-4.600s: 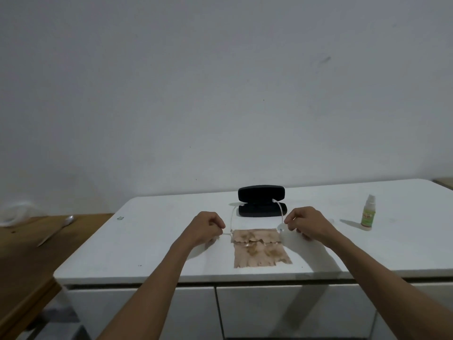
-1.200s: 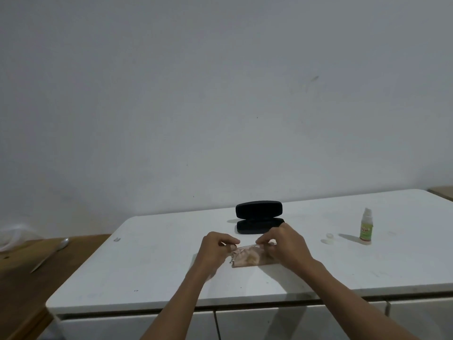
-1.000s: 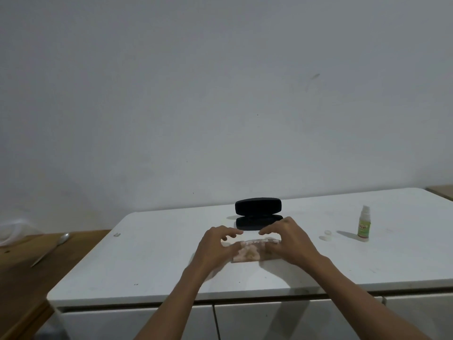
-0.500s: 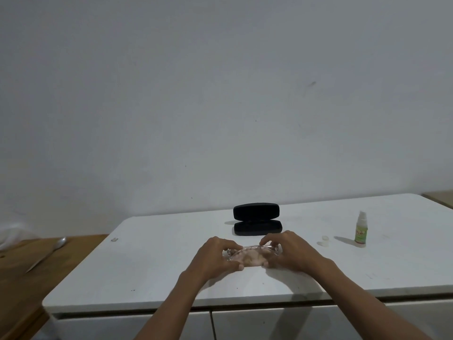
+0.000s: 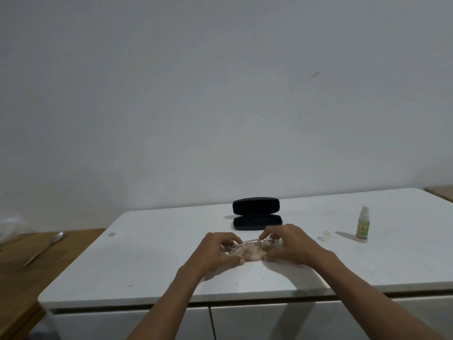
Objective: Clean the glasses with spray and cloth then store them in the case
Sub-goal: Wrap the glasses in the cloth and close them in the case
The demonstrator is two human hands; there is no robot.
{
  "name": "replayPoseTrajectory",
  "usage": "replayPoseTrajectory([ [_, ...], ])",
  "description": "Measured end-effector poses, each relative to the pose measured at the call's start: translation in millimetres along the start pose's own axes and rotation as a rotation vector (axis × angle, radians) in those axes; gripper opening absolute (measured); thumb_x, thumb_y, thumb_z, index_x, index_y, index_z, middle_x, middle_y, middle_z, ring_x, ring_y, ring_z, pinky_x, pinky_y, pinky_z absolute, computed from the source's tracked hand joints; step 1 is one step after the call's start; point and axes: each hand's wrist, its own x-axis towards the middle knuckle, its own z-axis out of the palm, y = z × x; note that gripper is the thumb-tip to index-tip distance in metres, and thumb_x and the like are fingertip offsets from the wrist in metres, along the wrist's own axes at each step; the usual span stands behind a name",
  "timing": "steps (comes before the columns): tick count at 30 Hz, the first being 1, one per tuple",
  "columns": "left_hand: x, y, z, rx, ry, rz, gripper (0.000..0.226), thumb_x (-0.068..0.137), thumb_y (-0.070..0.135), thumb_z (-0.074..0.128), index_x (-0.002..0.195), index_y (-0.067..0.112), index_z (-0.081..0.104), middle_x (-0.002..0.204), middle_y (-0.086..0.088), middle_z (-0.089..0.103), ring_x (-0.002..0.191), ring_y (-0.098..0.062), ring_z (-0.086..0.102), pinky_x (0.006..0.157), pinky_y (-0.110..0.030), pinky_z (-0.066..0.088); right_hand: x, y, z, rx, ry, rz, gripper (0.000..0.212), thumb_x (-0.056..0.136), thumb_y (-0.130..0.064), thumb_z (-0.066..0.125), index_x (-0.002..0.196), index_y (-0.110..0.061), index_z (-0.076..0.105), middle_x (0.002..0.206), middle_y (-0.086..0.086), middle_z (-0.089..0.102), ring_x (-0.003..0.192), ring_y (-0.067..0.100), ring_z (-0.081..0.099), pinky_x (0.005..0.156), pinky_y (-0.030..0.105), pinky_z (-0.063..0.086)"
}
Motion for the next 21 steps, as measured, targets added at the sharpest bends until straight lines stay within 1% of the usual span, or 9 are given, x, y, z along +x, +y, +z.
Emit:
replayPoseTrajectory([
  [2,-1.8,-0.8,3.2,-0.031,0.013,-0.010,0.042,0.063,0.046,0.086,0.103,0.043,0.073,0.100,0.015,0.074,0.096,0.001,0.067,0.077,-0.020,0.055,0.8,1.6,-1.4,0.008,0.011,-0.001,0.046,0.067,-0.048,0.081,0.111,-0.044,0.069,0.101,-0.013,0.068,0.096,0.012,0.065,0.077,0.023,0.046],
  [4,-4.2,0.8,3.2,-0.062,0.021,-0.011,0.040,0.067,0.042,0.086,0.104,0.043,0.072,0.102,0.015,0.073,0.099,0.005,0.065,0.076,-0.013,0.048,0.9,4.2,-3.2,0.018,0.029,-0.002,0.044,0.069,-0.047,0.080,0.112,-0.044,0.069,0.102,-0.011,0.069,0.096,0.012,0.064,0.075,0.021,0.044],
  [5,-3.9,0.9,2.6,-0.067,0.025,-0.010,0.037,0.069,0.040,0.086,0.103,0.043,0.072,0.102,0.015,0.072,0.098,0.005,0.064,0.075,-0.012,0.046,1.5,5.7,-3.3,0.021,0.037,-0.001,0.044,0.069,-0.047,0.080,0.112,-0.044,0.069,0.104,-0.010,0.070,0.096,0.011,0.063,0.075,0.021,0.044],
  [8,-0.4,1.6,0.9,-0.072,0.026,-0.020,0.034,0.069,0.039,0.085,0.099,0.043,0.071,0.099,0.014,0.072,0.095,-0.001,0.065,0.074,-0.017,0.046,3.0,9.4,-2.7,0.036,0.053,0.000,0.047,0.066,-0.050,0.079,0.112,-0.045,0.069,0.108,-0.008,0.072,0.096,0.010,0.063,0.077,0.023,0.047],
  [12,7.0,1.2,2.6,-0.042,0.034,-0.013,0.037,0.064,0.042,0.084,0.098,0.043,0.071,0.097,0.014,0.072,0.092,-0.004,0.065,0.077,-0.023,0.054,5.9,12.5,-1.6,0.059,0.054,0.001,0.051,0.061,-0.055,0.077,0.111,-0.045,0.070,0.106,-0.009,0.071,0.097,0.010,0.062,0.082,0.028,0.051],
  [14,11.8,0.6,3.2,-0.028,0.045,-0.002,0.038,0.062,0.043,0.082,0.098,0.044,0.071,0.095,0.014,0.072,0.093,-0.003,0.066,0.080,-0.026,0.056,7.8,13.9,-2.9,0.074,0.066,-0.001,0.053,0.060,-0.056,0.076,0.111,-0.045,0.071,0.104,-0.010,0.071,0.096,0.007,0.061,0.081,0.026,0.049],
  [17,23.2,-0.7,1.0,-0.018,0.083,0.037,0.040,0.061,0.042,0.080,0.099,0.044,0.072,0.094,0.015,0.073,0.092,-0.003,0.067,0.083,-0.031,0.057,13.5,14.9,-8.1,0.093,0.095,-0.009,0.048,0.065,-0.046,0.083,0.111,-0.042,0.073,0.097,-0.016,0.067,0.092,0.003,0.059,0.076,0.021,0.045],
  [19,34.1,0.2,-1.9,-0.011,0.105,0.064,0.041,0.062,0.040,0.080,0.102,0.044,0.072,0.095,0.015,0.073,0.091,-0.004,0.066,0.083,-0.033,0.056,20.6,16.5,-12.9,0.109,0.125,-0.009,0.045,0.066,-0.042,0.082,0.110,-0.042,0.073,0.095,-0.011,0.069,0.092,0.008,0.060,0.077,0.027,0.050],
  [21,46.2,1.8,-5.0,-0.012,0.124,0.063,0.042,0.061,0.040,0.079,0.103,0.043,0.072,0.096,0.015,0.071,0.089,-0.004,0.065,0.082,-0.032,0.056,30.5,19.2,-16.4,0.117,0.150,-0.010,0.044,0.066,-0.044,0.079,0.110,-0.045,0.071,0.092,-0.004,0.069,0.093,0.013,0.059,0.079,0.035,0.053],
])
